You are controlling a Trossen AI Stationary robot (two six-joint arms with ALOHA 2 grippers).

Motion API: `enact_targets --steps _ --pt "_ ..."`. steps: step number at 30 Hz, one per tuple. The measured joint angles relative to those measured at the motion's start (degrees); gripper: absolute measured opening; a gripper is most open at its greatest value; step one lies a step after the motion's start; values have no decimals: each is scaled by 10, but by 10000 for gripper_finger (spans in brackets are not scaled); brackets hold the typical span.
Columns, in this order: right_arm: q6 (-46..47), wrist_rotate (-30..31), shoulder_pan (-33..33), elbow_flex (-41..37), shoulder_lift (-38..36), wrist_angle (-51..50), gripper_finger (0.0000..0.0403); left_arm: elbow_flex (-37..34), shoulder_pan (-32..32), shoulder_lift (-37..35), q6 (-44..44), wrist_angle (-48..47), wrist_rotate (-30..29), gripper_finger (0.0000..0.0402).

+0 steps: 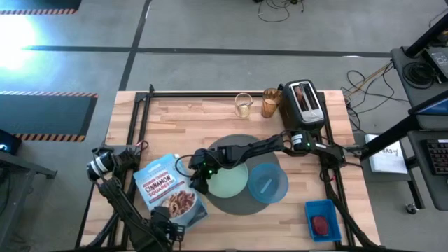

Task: Arrange a breakfast setting
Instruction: Pour the cereal from the cereal box into the blue bowl

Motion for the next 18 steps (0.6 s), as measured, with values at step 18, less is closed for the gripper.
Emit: enact_targets --steps 18 --pt "31 23 1 2 8 -28 186 -13 16 1 28 9 -72 260"
